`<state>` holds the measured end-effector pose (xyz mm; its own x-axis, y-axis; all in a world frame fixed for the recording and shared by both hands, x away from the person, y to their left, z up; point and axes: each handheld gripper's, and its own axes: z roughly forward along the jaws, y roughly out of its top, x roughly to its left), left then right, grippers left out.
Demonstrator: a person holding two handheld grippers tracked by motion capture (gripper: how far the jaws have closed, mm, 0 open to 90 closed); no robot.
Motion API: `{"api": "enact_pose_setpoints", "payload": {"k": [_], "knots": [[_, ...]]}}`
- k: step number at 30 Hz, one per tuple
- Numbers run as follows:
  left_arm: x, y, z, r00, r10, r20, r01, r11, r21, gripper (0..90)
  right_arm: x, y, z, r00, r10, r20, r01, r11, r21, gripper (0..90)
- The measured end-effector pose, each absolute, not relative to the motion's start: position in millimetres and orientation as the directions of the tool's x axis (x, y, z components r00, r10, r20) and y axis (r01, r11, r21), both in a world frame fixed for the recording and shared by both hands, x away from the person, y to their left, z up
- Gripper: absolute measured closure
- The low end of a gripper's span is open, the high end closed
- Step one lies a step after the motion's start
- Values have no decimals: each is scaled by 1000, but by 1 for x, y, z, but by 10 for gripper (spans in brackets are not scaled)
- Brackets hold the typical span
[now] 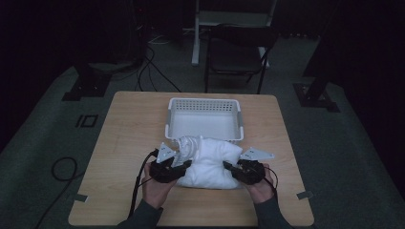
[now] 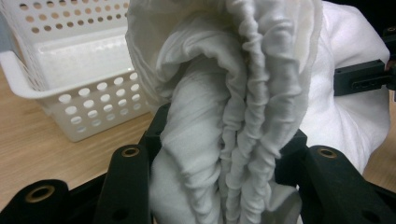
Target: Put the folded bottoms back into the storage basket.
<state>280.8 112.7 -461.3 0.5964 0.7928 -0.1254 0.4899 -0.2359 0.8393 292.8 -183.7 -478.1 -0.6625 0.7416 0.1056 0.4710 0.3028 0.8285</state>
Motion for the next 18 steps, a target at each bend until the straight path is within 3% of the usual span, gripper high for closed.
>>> {"api": "enact_pose_setpoints", "payload": {"k": [18], "knots": [[276, 116, -448, 604, 786, -132, 460, -208, 863, 536, 287, -183, -460, -670, 739, 64, 426, 313, 849, 698]]}}
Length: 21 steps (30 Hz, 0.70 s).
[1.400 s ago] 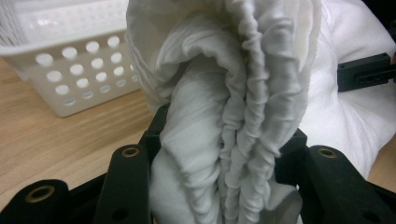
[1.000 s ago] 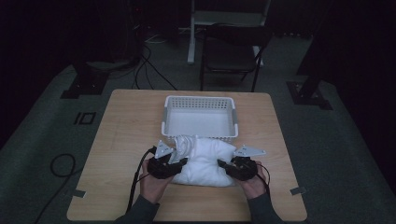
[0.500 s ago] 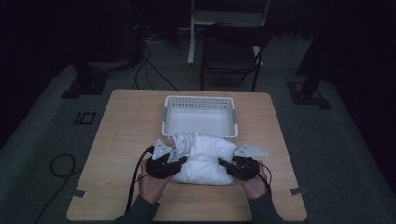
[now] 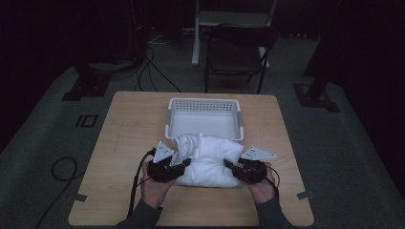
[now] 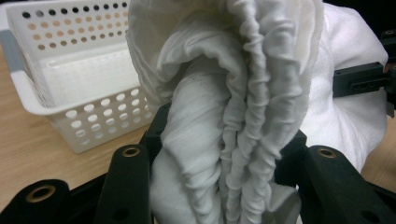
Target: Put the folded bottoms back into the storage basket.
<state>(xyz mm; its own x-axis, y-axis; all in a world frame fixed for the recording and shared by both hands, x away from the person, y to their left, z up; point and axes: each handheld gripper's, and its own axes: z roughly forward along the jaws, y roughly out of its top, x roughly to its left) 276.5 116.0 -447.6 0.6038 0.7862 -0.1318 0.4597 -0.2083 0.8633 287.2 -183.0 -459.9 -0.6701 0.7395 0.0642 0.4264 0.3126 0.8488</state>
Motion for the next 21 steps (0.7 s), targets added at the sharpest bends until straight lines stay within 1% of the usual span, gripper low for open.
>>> {"api": "enact_pose_setpoints", "payload": {"k": [6, 11, 21], "knots": [[280, 119, -437, 607, 780, -152, 449, -179, 875, 537, 288, -183, -444, -670, 741, 37, 394, 314, 864, 699], [283, 123, -429, 608, 779, -150, 435, -169, 884, 540, 292, -181, -433, -671, 741, 18, 367, 310, 877, 699], [298, 132, -420, 607, 772, -187, 442, -132, 888, 543, 302, -175, -417, -671, 742, 3, 336, 300, 893, 700]]}}
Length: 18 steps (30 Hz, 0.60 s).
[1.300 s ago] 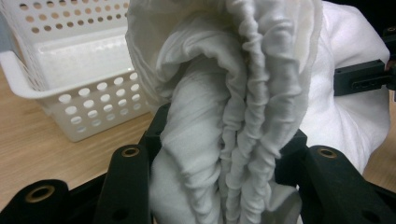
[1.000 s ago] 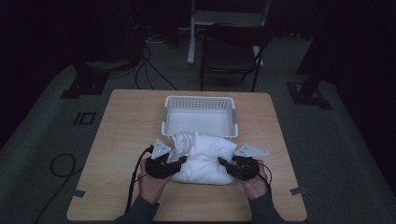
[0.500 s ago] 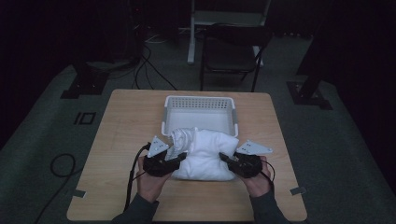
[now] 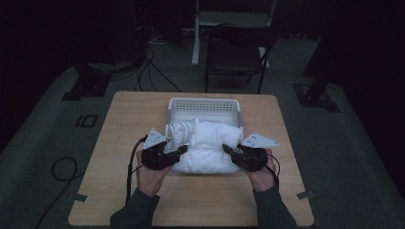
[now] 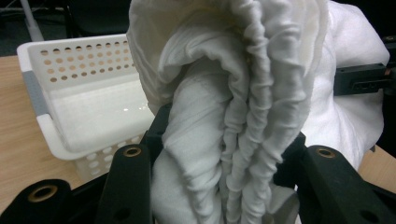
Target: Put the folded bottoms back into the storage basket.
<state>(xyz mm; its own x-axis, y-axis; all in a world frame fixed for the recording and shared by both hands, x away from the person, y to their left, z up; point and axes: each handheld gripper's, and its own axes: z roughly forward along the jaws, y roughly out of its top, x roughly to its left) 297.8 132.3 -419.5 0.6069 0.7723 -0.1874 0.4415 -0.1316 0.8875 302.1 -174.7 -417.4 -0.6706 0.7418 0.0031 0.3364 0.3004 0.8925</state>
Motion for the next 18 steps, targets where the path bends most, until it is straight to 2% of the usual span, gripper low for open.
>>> {"api": "enact_pose_setpoints", "payload": {"k": [18], "knots": [[324, 135, -407, 605, 775, -183, 429, -124, 895, 544, 323, -170, -406, -652, 758, -12, 317, 287, 904, 701]]}}
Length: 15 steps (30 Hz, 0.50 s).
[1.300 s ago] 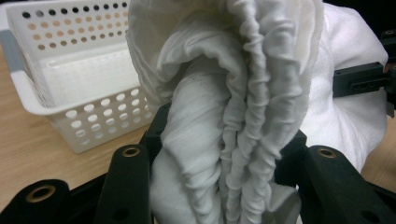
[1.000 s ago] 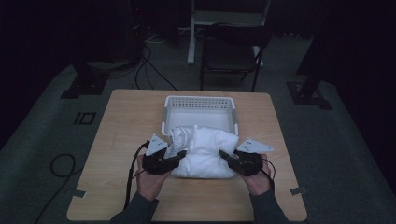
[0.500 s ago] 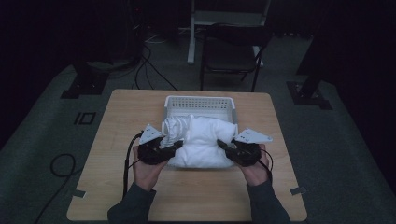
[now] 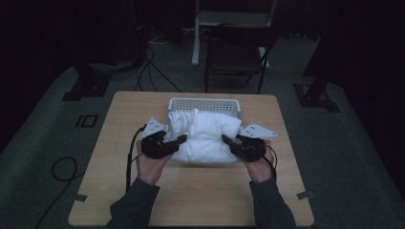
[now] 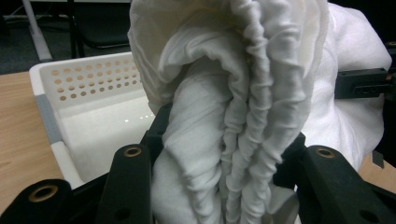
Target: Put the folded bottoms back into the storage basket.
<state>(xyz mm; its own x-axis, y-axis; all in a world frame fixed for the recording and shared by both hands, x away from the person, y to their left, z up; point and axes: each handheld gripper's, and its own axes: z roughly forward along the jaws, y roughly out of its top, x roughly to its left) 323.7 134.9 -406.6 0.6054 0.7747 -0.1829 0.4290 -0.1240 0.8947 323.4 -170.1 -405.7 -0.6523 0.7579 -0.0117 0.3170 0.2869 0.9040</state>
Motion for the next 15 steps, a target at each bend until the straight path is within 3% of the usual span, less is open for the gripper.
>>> {"api": "enact_pose_setpoints", "payload": {"k": [15], "knots": [[345, 137, -398, 590, 788, -176, 410, -105, 906, 545, 345, -166, -394, -638, 770, -9, 309, 266, 913, 702]]}}
